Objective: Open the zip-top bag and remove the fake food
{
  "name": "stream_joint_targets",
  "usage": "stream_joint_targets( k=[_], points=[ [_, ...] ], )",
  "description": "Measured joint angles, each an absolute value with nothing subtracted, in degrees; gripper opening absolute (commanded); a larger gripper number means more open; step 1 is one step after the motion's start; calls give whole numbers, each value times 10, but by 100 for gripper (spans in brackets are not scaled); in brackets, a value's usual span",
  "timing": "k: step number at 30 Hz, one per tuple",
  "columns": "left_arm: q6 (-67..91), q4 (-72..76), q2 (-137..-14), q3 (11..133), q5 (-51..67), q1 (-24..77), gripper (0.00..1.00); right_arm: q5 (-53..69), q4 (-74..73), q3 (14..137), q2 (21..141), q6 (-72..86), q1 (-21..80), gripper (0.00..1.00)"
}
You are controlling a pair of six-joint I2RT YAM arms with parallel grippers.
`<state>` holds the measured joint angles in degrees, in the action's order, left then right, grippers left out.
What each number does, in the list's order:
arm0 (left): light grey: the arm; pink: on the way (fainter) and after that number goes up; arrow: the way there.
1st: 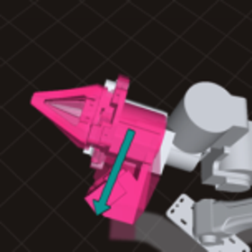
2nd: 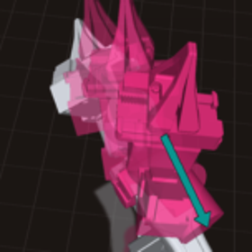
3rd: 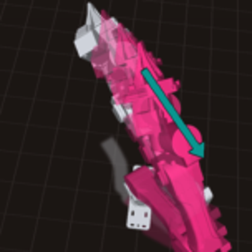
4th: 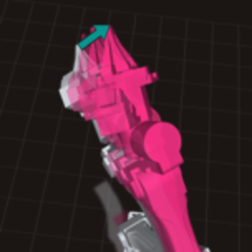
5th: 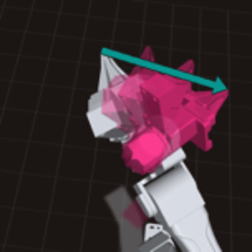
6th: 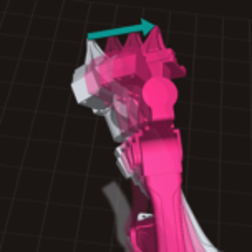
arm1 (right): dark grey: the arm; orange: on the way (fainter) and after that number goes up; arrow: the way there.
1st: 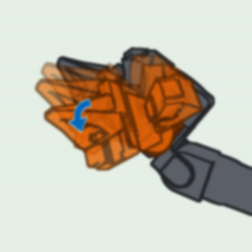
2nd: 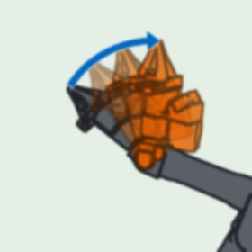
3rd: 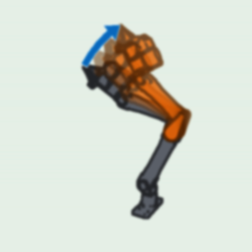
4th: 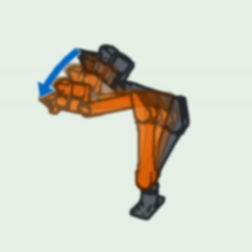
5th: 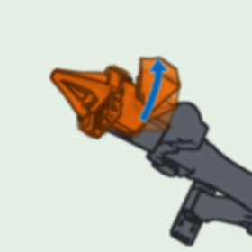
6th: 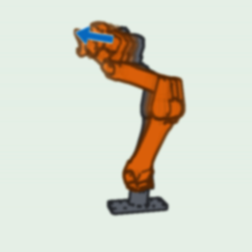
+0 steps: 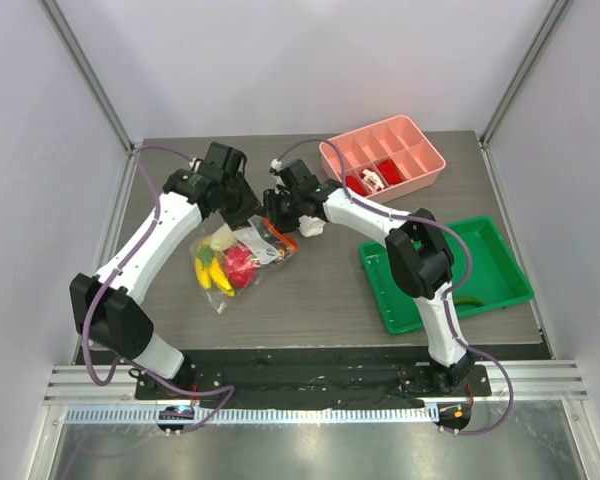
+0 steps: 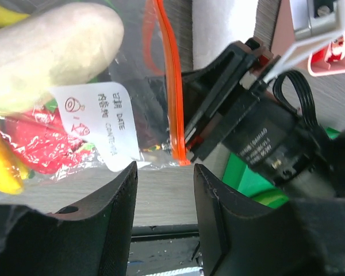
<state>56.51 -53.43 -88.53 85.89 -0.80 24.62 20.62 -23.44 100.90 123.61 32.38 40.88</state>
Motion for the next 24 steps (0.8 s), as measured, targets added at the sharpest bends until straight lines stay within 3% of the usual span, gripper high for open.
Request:
stream_joint_targets(
  k=[14,24],
  points=[
    [552,-538,-879,867,15,260,51,141,-324,1015,1232,244,378,48],
    [558,-622,-1003,1018,-94,322,51,116,-357,1014,1183,241,343,52]
  ],
)
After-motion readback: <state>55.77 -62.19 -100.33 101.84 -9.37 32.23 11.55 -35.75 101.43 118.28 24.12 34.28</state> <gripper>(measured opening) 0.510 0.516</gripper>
